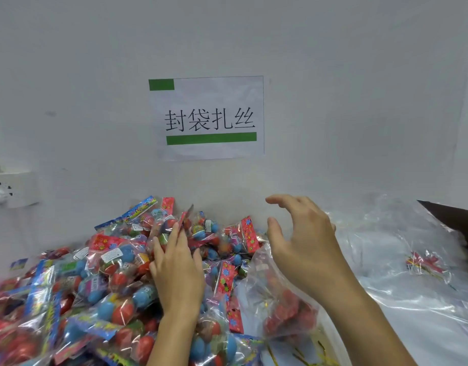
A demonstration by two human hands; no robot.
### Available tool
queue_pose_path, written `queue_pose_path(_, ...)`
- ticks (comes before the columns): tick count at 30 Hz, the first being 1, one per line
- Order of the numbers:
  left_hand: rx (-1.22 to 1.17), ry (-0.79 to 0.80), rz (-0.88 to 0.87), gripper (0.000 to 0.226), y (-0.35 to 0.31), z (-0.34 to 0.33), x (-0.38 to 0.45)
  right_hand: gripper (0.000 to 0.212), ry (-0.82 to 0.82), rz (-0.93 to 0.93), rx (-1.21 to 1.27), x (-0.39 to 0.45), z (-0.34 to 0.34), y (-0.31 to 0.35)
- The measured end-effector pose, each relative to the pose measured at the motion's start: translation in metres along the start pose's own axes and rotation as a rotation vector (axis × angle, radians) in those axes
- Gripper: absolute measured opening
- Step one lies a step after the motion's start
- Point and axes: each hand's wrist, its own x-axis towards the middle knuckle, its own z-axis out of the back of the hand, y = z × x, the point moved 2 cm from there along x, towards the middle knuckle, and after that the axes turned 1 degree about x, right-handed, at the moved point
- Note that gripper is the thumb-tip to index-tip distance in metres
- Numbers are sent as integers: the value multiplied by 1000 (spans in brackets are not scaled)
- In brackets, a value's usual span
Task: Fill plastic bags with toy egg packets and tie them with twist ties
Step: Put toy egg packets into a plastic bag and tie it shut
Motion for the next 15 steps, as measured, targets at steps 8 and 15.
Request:
queue_pose_path(8,-352,-390,-92,49,-32,57,2,27,-97,134,170,-3,-11,18)
queue_pose_path(15,-373,-531,-584,49,-86,83,-22,71,110,-105,682,0,-19,25)
